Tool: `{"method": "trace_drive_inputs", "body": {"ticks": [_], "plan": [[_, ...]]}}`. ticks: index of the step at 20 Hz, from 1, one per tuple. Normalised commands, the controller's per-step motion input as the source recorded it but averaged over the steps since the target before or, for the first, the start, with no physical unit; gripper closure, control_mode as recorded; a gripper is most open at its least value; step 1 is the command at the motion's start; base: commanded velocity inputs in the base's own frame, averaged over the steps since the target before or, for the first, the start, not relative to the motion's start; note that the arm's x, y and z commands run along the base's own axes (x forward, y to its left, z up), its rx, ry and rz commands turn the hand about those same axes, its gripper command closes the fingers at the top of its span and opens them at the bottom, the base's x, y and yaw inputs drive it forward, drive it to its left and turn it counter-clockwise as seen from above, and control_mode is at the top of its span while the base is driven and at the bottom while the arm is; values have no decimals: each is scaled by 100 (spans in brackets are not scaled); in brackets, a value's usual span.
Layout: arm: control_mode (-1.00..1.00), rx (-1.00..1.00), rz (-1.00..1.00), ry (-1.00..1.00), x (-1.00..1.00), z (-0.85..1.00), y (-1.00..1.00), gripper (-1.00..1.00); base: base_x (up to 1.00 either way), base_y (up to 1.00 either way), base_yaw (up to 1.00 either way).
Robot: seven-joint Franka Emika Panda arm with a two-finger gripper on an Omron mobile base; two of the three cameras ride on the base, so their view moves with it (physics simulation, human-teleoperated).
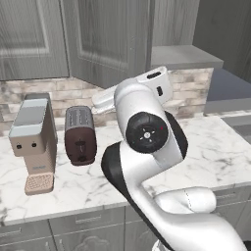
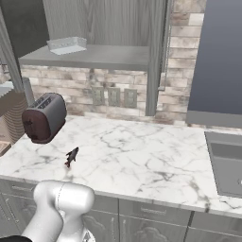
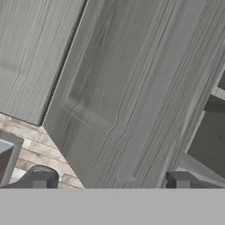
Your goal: Retrieve the tupperware from the cabinet, then place the raw meat into the tupperware to avoid contamination.
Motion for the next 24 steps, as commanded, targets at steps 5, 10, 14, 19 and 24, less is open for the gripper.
{"method": "trace_drive_inputs", "body": {"ticks": [5,10,14,19,24], "plan": [[-100,4,-4,1,-39,13,-10,-100,0,0,0],[-100,5,-6,8,-57,8,-36,-100,0,0,0],[-100,1,-4,21,-64,-23,-44,-100,0,0,0],[-100,0,-2,26,-57,-65,-53,-100,0,0,0],[-100,0,0,26,-39,-71,-57,-100,0,0,0]]}}
